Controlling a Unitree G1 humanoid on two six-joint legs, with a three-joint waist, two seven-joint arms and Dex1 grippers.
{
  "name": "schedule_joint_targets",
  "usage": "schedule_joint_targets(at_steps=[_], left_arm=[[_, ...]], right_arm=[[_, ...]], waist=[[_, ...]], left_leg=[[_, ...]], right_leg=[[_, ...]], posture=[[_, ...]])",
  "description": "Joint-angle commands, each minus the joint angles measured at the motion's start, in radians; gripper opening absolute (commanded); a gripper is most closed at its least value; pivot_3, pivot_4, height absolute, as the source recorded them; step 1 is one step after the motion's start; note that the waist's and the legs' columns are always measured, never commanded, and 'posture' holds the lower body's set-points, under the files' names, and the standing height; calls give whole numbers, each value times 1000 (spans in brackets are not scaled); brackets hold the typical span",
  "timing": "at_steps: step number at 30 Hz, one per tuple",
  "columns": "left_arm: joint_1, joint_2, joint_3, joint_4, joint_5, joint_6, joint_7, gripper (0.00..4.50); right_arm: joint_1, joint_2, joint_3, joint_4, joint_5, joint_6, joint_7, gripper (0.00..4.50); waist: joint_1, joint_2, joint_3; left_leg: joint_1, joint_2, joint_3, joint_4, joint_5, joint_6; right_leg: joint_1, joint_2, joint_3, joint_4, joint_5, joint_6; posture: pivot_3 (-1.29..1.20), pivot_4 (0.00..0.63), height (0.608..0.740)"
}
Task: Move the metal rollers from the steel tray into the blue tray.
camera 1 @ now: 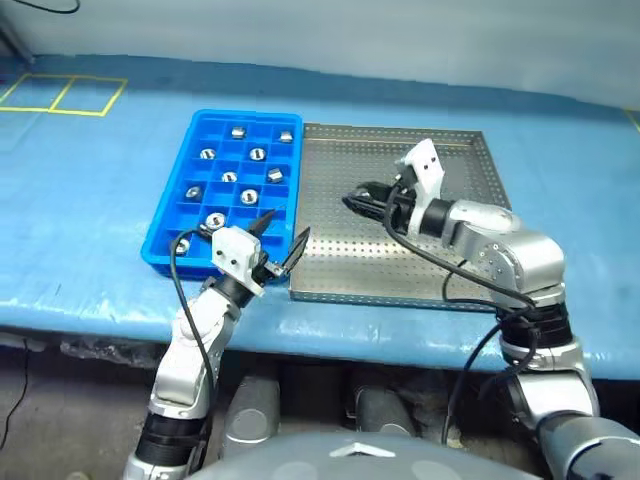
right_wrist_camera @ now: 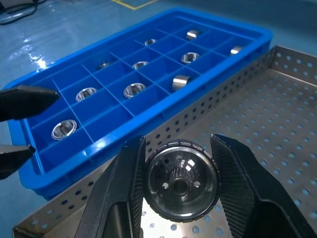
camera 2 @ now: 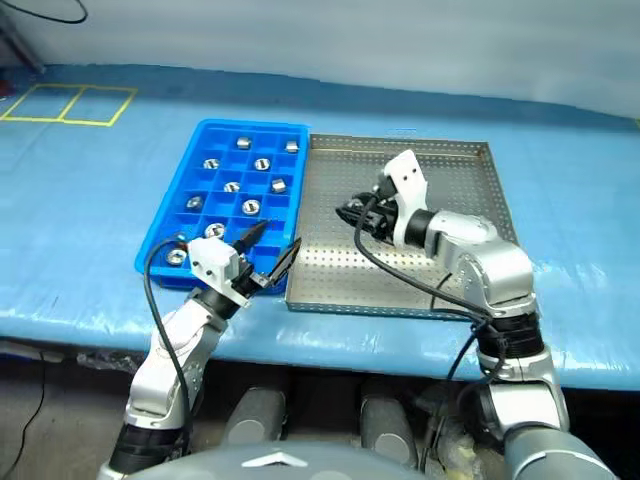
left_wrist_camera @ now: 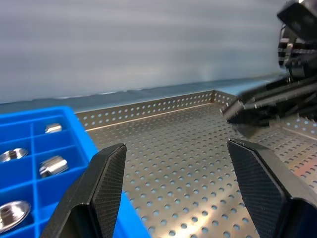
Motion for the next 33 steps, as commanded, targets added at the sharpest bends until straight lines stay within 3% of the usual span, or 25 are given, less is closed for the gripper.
schedule_joint_targets(at_steps=[1,11,23,33], left_arm=[[30,4,6,-83,24,-6,36,3612],[147,4,21,-184,70,2,113,3612],[184,-2,15,-208,79,-9,150,3612],[154,-11,-4,-175,72,-17,139,3612]], right_arm=[[-55,11,38,26,14,-13,53,1723],[-285,34,226,294,-97,-4,161,1723],[-408,-43,421,545,-349,-106,301,1723],[-435,-142,340,468,-317,-52,463,1723]], waist=[[15,0,0],[181,1,0],[461,1,0],[524,1,0]], left_leg=[[0,0,0,0,0,0],[0,1,-1,-3,0,0],[-14,1,1,-5,0,-7],[-20,2,2,-4,-2,-12]], right_leg=[[0,0,0,0,0,0],[-3,1,-2,1,-2,-4],[-20,0,-6,0,-1,-1],[-25,0,-8,0,-3,-5]], posture=[[479,150,740],[632,150,740],[670,150,740],[628,150,740]])
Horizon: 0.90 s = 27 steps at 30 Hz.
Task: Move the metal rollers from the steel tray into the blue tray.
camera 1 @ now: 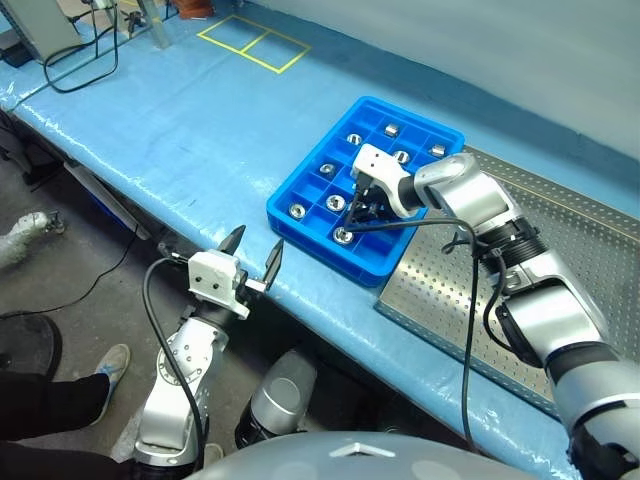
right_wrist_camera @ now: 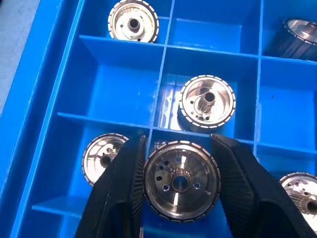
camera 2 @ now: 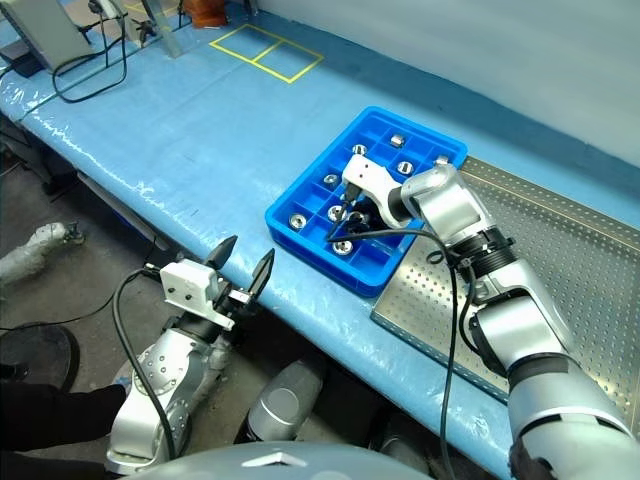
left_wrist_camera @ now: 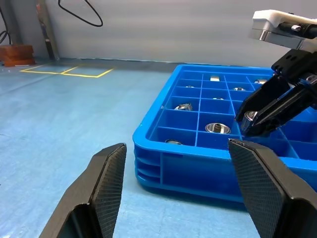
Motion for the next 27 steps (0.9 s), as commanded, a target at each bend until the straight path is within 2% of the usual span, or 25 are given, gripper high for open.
schedule_joint_targets(at_steps=[1,7,14,24,27], left_arm=[[-19,-6,-11,-23,-4,-19,-6,3612],[-41,-5,-20,-2,-11,-19,-17,3612],[-65,-6,-22,16,-19,-19,-31,3612],[-69,-3,-24,18,-23,-16,-37,3612],[-68,-2,-22,11,-23,-12,-36,3612]], right_arm=[[-28,-40,-77,-99,62,45,70,1723],[2,-73,-157,-205,155,128,117,1723],[67,-154,-99,-221,71,76,84,1723],[99,-176,-56,-204,8,51,87,1723],[119,-175,-54,-190,13,57,104,2672]], waist=[[4,0,0],[1,0,0],[-6,0,0],[-34,0,0],[-34,0,0]], left_leg=[[-1,0,0,0,0,0],[-5,0,-1,0,-1,-1],[-5,0,-1,2,-1,-1],[-6,0,-1,3,-1,0],[-6,0,-1,3,-1,0]], right_leg=[[-1,0,0,0,1,1],[-5,0,-2,0,3,4],[-4,0,-2,0,3,4],[-4,0,-2,1,3,4],[-4,0,-2,1,3,4]], posture=[[613,150,740],[575,150,740],[548,150,740],[541,150,740],[543,150,740]])
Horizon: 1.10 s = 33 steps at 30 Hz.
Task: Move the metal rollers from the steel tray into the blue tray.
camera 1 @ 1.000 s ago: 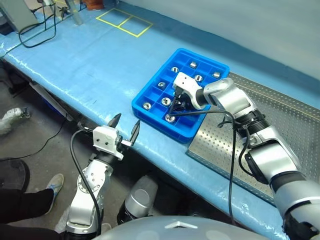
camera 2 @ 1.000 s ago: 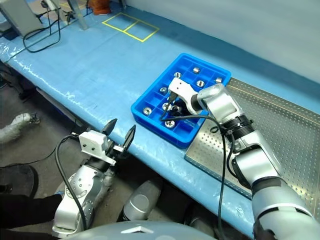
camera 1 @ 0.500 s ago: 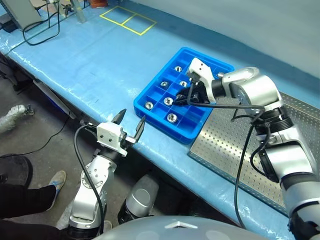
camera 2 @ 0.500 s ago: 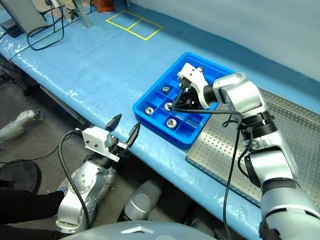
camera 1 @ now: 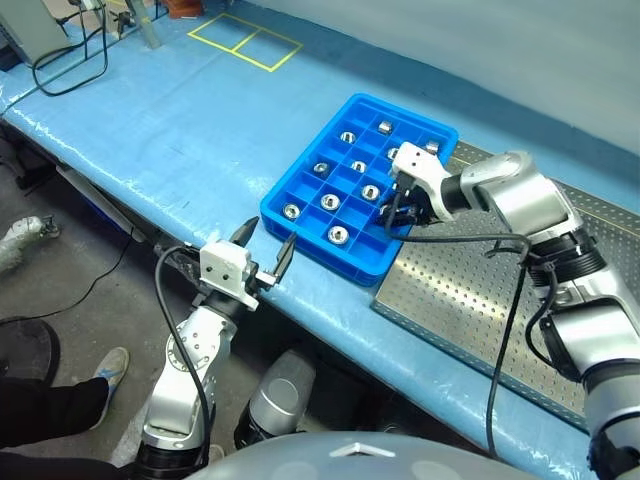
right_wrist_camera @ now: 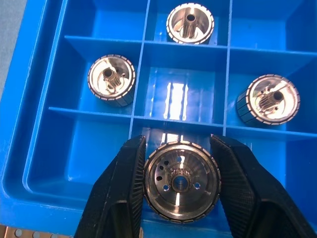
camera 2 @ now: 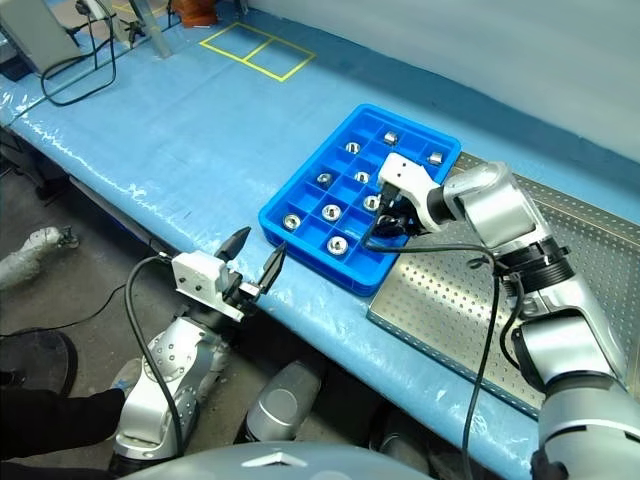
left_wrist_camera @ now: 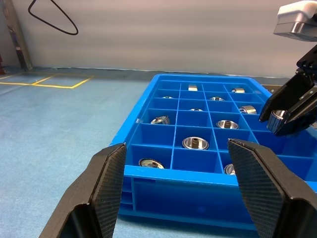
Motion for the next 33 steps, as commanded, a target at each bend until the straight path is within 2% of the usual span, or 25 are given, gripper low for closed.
schedule_joint_targets(at_steps=[1,3,6,9,12,15,18,20,26,27,30,33], left_arm=[[-2,-2,4,-28,-7,-11,1,3612],[-4,2,10,-30,-5,-10,2,3612],[-28,2,15,-28,-12,-10,-3,3612],[-81,3,11,-5,-14,-4,-17,3612],[-154,1,5,54,-23,2,-44,3612],[-218,2,-5,110,-38,19,-83,3612],[-285,6,-9,163,-71,20,-145,3612],[-322,15,-11,205,-71,14,-177,3612],[-357,9,-7,286,-103,-25,-246,3612],[-357,8,-7,294,-108,-30,-257,3767],[-353,13,-12,315,-117,-37,-295,4477],[-353,21,-14,342,-74,-69,-286,4477]], right_arm=[[15,-3,-8,-2,4,-4,13,2991],[18,9,-35,-10,25,15,7,3623],[11,44,-140,-18,86,28,-38,3623],[54,103,-311,-81,168,6,-142,3623],[191,141,-428,-225,174,-83,-273,3623],[338,215,-524,-380,200,-198,-379,3623],[463,274,-566,-496,178,-292,-485,3623],[527,275,-560,-541,146,-338,-527,3623],[658,347,-580,-678,205,-363,-632,3623],[676,361,-585,-693,231,-356,-639,3796],[733,392,-569,-696,230,-344,-683,4494],[782,432,-529,-683,226,-355,-720,4494]], waist=[[1,0,0],[0,0,0],[-6,0,0],[-9,0,0],[-11,0,-1],[-45,0,-1],[-111,2,-1],[-161,3,-2],[-375,4,-3],[-431,4,-3],[-511,3,-2],[-578,3,-2]], left_leg=[[0,0,0,0,0,0],[0,0,0,1,0,0],[1,0,0,2,0,0],[1,1,0,3,0,0],[2,0,-1,4,0,1],[5,0,-1,6,-2,3],[5,0,0,7,-2,3],[6,0,0,7,-1,3],[9,0,0,7,1,5],[11,0,0,7,1,6],[22,0,0,4,0,8],[28,0,1,4,0,9]], right_leg=[[0,0,0,0,0,0],[0,0,0,0,0,0],[1,0,0,0,1,0],[2,1,0,0,1,0],[5,0,-1,-2,2,1],[11,-1,-2,-4,2,2],[10,0,0,-2,3,3],[11,0,1,-1,3,3],[15,1,6,-2,3,2],[16,1,6,-2,3,1],[27,1,7,-2,1,-1],[32,1,8,-1,-1,-3]], posture=[[543,150,740],[531,150,740],[509,150,740],[415,150,740],[323,150,740],[214,150,740],[137,150,740],[92,150,740],[11,150,740],[4,150,740],[3,150,740],[4,150,740]])
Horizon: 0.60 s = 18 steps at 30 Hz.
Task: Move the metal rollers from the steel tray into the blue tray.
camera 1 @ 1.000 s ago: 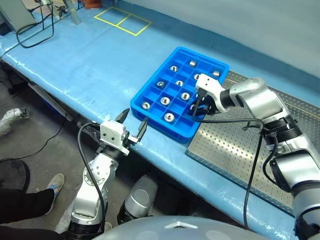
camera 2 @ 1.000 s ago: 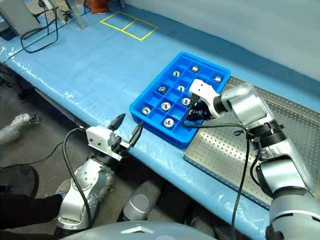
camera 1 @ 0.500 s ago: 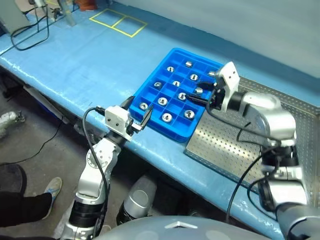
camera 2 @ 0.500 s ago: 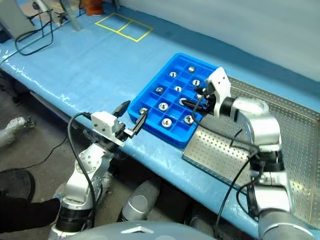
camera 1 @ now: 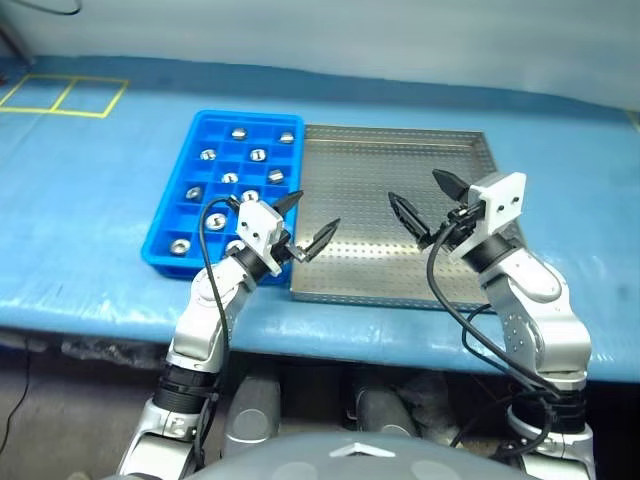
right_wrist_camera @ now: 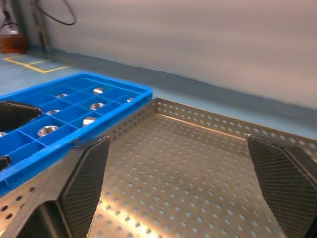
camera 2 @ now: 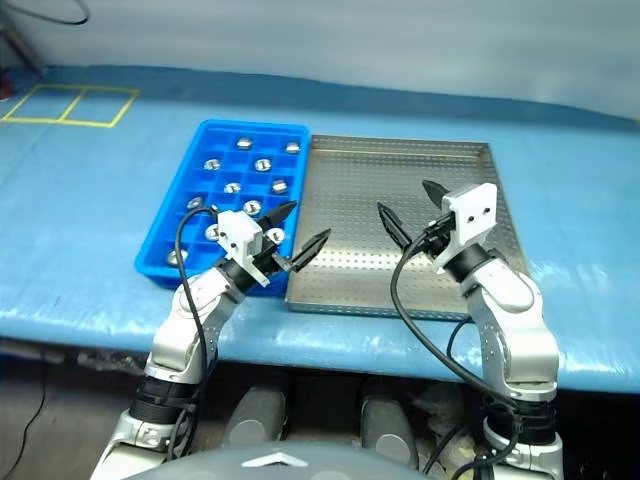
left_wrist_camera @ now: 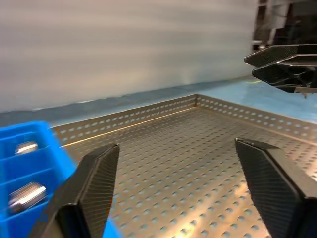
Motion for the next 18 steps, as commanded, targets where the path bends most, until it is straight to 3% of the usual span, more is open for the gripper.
schedule_joint_targets(at_steps=[1,5,18], left_arm=[[-2,11,-4,21,49,-68,14,4477],[4,3,-7,35,79,-114,27,4477],[27,-9,-16,30,101,-155,51,4477]], right_arm=[[36,60,33,-3,6,-27,-56,4494],[53,100,51,21,24,-23,-79,4494],[13,73,83,50,43,-5,-70,4494]], waist=[[-33,0,0],[-60,0,0],[-58,-1,1]], left_leg=[[1,0,0,0,0,1],[5,0,1,0,2,3],[9,-2,1,-4,3,4]], right_leg=[[0,0,1,1,0,0],[1,1,3,6,0,0],[6,0,5,2,0,0]], posture=[[7,150,740],[17,150,740],[57,150,740]])
